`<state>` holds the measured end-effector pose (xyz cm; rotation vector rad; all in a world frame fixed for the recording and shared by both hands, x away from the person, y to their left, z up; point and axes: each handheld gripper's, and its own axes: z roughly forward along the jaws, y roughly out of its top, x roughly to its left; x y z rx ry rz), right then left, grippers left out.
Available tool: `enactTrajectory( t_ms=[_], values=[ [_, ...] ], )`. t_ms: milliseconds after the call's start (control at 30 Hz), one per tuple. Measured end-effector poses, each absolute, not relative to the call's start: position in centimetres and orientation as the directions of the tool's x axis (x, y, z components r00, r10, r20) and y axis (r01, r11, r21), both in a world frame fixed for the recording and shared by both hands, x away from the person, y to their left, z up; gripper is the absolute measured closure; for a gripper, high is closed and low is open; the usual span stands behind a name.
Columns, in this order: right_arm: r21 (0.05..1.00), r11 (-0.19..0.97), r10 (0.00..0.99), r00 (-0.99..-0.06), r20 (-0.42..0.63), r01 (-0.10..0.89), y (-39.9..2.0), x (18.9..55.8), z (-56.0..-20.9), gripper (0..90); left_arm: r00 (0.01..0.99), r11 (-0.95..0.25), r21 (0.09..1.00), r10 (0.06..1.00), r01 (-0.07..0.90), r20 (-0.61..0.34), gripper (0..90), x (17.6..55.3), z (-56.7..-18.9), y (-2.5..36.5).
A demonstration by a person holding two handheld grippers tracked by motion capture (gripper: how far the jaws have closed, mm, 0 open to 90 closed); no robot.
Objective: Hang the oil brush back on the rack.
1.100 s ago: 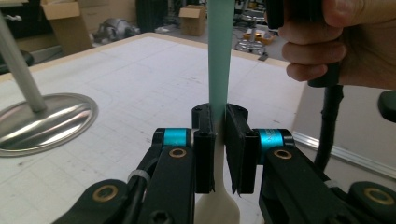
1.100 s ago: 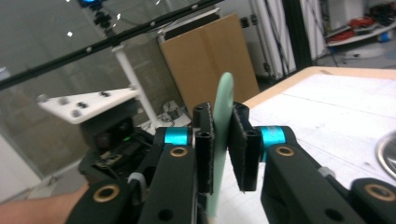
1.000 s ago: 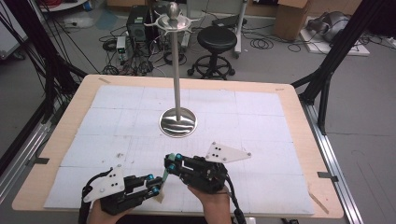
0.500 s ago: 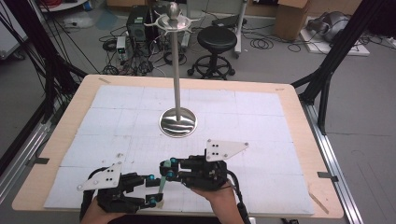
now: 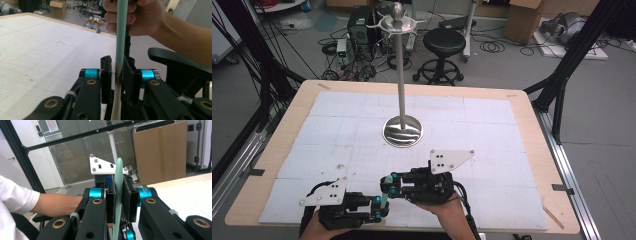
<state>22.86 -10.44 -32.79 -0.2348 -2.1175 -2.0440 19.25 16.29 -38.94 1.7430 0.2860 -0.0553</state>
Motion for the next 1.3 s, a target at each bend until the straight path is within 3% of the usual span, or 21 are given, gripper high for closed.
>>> enactTrajectory(
  t_ms=[33,100,167,333,500,600,667,733,833,1033,1167,1300],
  values=[
    [0.970,0.036,-0.012,-0.971,0.241,0.240,-10.4,22.8,-32.8,82.1,0.968,-0.166,0.962,0.163,0.215,-0.188,83.7,19.2,-38.9,16.3],
    [0.970,0.036,-0.011,-0.971,0.240,0.239,-10.4,22.8,-32.8,81.9,0.968,-0.163,0.964,0.173,0.211,-0.183,83.8,19.1,-38.9,16.2],
    [0.965,-0.008,0.046,-0.964,0.262,0.262,-10.4,22.7,-33.0,56.6,0.967,-0.168,0.964,0.187,0.207,-0.176,84.2,19.1,-38.9,16.3],
    [0.960,-0.015,0.138,-0.950,0.280,0.281,-10.6,22.3,-33.3,46.4,0.954,-0.131,0.967,0.236,0.219,-0.184,84.3,19.2,-38.7,16.7],
    [0.962,0.018,0.151,-0.952,0.266,0.271,-10.0,22.1,-33.9,51.6,0.949,-0.115,0.965,0.240,0.236,-0.204,84.3,19.4,-38.7,16.7],
    [0.963,0.022,0.137,-0.955,0.264,0.269,-9.5,22.1,-34.1,64.3,0.950,-0.113,0.966,0.236,0.234,-0.203,84.2,19.3,-38.8,16.6],
    [0.965,0.018,0.112,-0.959,0.259,0.262,-9.4,22.2,-34.0,78.1,0.950,-0.105,0.967,0.238,0.234,-0.204,84.2,19.3,-38.8,16.6],
    [0.965,0.010,0.103,-0.960,0.259,0.262,-9.4,22.2,-34.0,81.0,0.949,-0.099,0.968,0.241,0.231,-0.202,83.4,19.3,-38.8,16.7],
    [0.960,-0.004,0.101,-0.955,0.280,0.281,-9.5,22.7,-34.0,81.7,0.935,-0.086,0.965,0.281,0.250,-0.217,57.5,19.7,-38.8,17.0],
    [0.960,-0.028,0.163,-0.947,0.278,0.278,-10.3,25.0,-32.1,81.9,0.902,-0.080,0.959,0.370,0.271,-0.224,44.9,20.7,-39.2,19.7],
    [0.972,0.015,0.207,-0.952,0.224,0.233,-10.0,27.2,-29.2,81.9,0.865,-0.070,0.962,0.458,0.265,-0.205,28.6,21.4,-39.5,22.8],
    [0.976,0.032,0.232,-0.952,0.201,0.214,-9.4,29.1,-27.2,81.9,0.831,-0.041,0.964,0.518,0.261,-0.203,24.1,21.9,-39.7,25.0]
  ],
)
